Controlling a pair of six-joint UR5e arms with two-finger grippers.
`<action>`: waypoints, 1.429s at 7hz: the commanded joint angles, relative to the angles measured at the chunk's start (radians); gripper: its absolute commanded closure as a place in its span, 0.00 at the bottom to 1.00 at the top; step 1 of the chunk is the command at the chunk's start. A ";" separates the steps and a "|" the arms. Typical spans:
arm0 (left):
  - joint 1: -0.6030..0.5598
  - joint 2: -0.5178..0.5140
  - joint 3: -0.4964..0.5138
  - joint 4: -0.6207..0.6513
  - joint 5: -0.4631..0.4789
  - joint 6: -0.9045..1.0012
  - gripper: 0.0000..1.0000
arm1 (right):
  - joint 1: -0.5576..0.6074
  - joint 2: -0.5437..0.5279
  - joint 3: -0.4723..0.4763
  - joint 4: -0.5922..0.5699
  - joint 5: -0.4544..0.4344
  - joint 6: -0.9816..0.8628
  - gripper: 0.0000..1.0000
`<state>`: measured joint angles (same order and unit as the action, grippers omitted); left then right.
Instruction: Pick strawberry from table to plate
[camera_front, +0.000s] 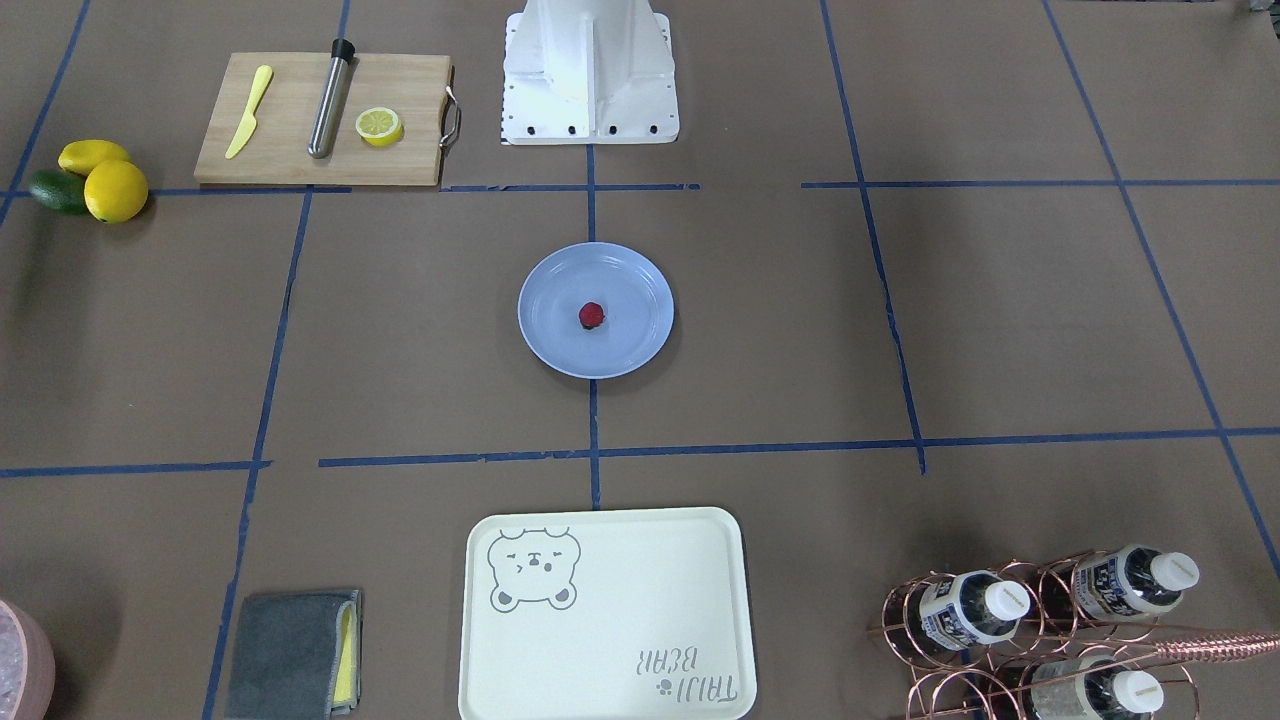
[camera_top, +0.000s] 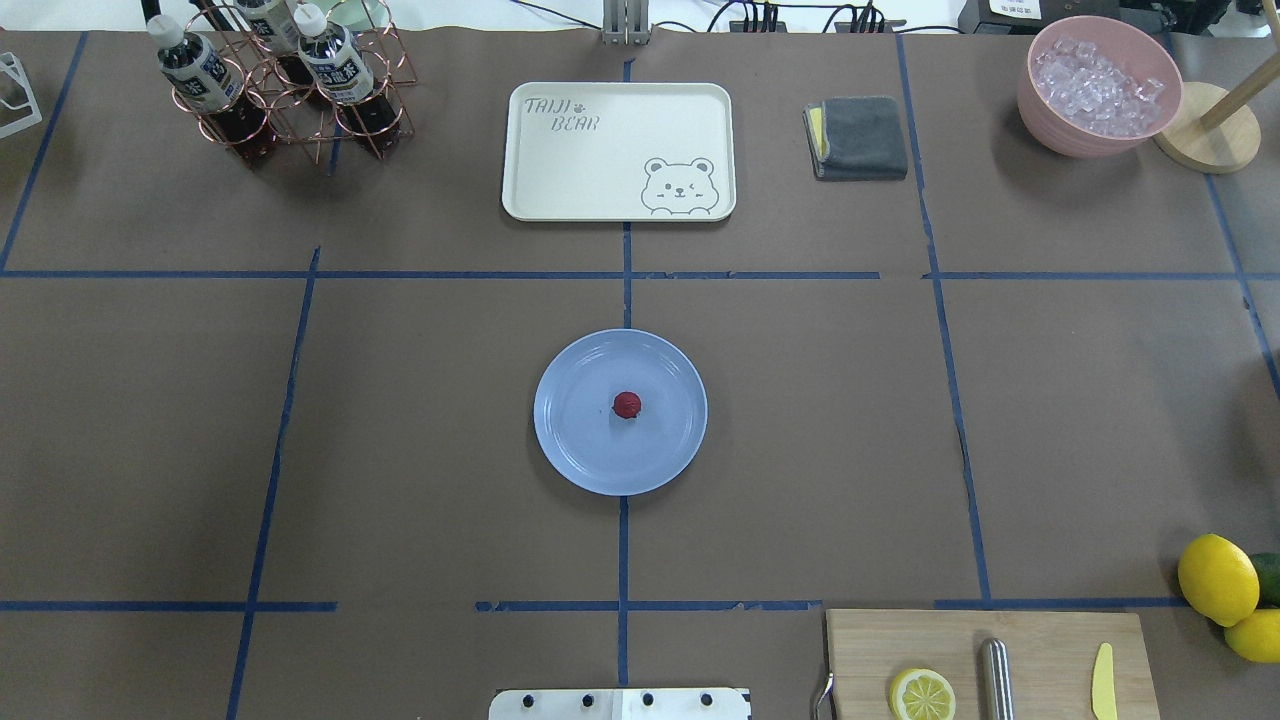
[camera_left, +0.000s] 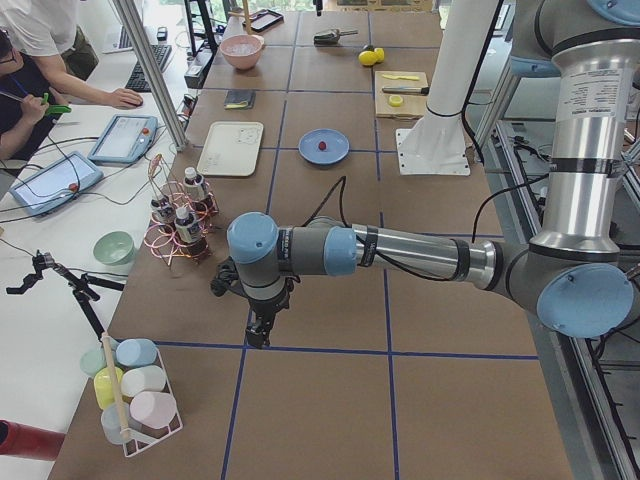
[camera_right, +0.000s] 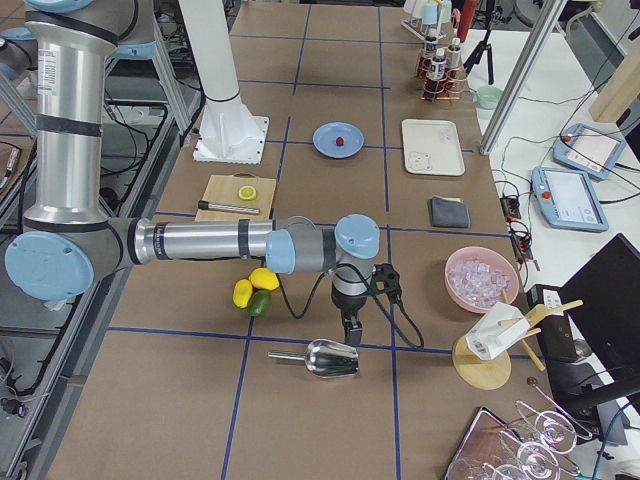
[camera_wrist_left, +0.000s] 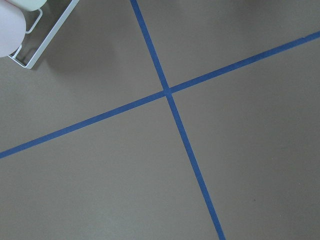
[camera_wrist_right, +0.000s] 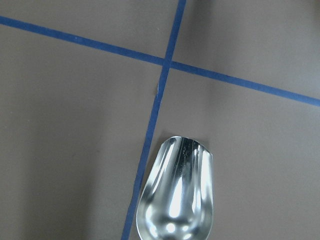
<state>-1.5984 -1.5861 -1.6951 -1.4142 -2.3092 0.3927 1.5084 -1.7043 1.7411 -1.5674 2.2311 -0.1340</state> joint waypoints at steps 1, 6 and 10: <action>0.000 0.000 0.000 0.004 0.001 0.000 0.00 | 0.036 -0.021 0.000 0.000 0.032 -0.004 0.00; 0.000 0.009 -0.003 0.000 -0.003 0.000 0.00 | 0.035 -0.009 -0.011 0.001 0.033 -0.002 0.00; 0.000 0.009 -0.003 -0.005 -0.003 0.000 0.00 | 0.035 -0.011 0.001 0.004 0.024 -0.018 0.00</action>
<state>-1.5984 -1.5770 -1.6981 -1.4182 -2.3117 0.3927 1.5432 -1.7147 1.7380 -1.5641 2.2558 -0.1472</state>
